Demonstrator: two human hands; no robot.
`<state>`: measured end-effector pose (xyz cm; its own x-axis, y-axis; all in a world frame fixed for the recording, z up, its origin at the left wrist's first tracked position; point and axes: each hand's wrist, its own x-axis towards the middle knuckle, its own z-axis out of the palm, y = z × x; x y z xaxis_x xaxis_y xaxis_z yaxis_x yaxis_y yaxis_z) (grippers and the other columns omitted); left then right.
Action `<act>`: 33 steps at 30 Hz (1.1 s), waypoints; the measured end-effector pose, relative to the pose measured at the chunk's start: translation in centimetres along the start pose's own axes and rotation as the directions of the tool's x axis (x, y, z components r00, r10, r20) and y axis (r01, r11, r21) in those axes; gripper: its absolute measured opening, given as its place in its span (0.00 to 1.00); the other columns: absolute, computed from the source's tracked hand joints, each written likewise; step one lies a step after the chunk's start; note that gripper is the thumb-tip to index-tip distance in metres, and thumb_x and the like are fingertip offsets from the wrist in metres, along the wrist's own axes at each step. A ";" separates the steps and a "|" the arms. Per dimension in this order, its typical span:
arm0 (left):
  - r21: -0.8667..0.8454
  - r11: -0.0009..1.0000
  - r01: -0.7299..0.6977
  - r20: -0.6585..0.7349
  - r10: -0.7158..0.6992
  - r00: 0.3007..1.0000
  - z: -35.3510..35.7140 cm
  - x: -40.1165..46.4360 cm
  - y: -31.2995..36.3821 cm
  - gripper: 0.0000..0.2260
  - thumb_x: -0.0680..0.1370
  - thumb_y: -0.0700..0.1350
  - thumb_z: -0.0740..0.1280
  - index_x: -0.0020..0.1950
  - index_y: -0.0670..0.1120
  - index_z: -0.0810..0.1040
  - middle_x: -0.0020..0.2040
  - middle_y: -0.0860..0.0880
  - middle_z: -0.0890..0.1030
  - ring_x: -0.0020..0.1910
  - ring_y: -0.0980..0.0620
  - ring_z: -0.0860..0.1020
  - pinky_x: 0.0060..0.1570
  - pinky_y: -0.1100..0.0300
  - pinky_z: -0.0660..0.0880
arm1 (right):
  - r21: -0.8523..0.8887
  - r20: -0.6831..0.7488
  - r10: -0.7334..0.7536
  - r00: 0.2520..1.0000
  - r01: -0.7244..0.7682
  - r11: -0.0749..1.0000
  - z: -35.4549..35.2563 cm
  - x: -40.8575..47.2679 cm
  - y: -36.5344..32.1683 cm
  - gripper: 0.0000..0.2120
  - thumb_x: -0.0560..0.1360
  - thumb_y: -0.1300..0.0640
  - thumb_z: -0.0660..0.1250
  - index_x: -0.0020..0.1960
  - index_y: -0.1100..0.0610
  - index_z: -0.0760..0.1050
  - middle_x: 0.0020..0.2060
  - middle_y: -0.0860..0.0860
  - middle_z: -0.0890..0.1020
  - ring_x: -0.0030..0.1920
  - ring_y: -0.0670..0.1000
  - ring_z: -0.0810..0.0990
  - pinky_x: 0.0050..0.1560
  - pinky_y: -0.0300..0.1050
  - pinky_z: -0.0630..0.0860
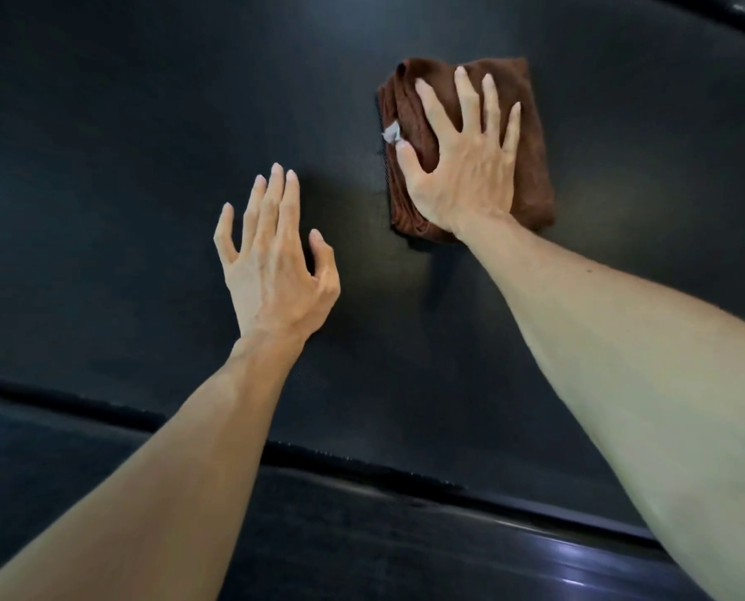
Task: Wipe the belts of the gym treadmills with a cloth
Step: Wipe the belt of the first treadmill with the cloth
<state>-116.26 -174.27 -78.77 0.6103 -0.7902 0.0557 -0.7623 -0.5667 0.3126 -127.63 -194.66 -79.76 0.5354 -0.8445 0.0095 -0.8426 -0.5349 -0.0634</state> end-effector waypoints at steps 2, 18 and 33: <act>0.000 1.000 -0.002 0.006 0.002 1.000 -0.4 -0.3 0.0 0.28 0.82 0.51 0.55 0.82 0.43 0.60 0.82 0.47 0.61 0.82 0.50 0.57 0.80 0.45 0.49 | -0.030 0.001 0.025 1.000 -0.024 0.999 -0.2 0.1 -0.3 0.35 0.78 0.30 0.47 0.83 0.39 0.57 0.84 0.52 0.55 0.83 0.63 0.49 0.78 0.75 0.42; 0.041 0.995 0.092 0.236 -0.099 0.967 -4.4 -11.0 -1.5 0.29 0.84 0.52 0.56 0.83 0.43 0.56 0.83 0.46 0.57 0.82 0.50 0.54 0.81 0.48 0.45 | -0.003 0.139 0.026 0.990 -0.026 1.000 -1.6 -14.2 -3.7 0.37 0.76 0.28 0.52 0.81 0.41 0.59 0.83 0.52 0.56 0.81 0.67 0.53 0.75 0.74 0.53; 0.034 0.999 -0.027 0.212 0.019 0.977 -10.1 -13.8 2.9 0.30 0.83 0.50 0.61 0.83 0.43 0.56 0.83 0.45 0.57 0.81 0.50 0.58 0.81 0.47 0.49 | 0.167 0.074 -0.049 0.996 0.036 0.985 -6.7 -20.9 -4.0 0.19 0.79 0.47 0.67 0.67 0.53 0.73 0.62 0.55 0.75 0.55 0.59 0.76 0.36 0.53 0.78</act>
<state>-124.69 -162.69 -69.00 0.5362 -0.8323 -0.1409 -0.7853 -0.5530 0.2784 -135.87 -175.08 -73.01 0.5789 -0.8130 -0.0615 -0.8010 -0.5531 -0.2291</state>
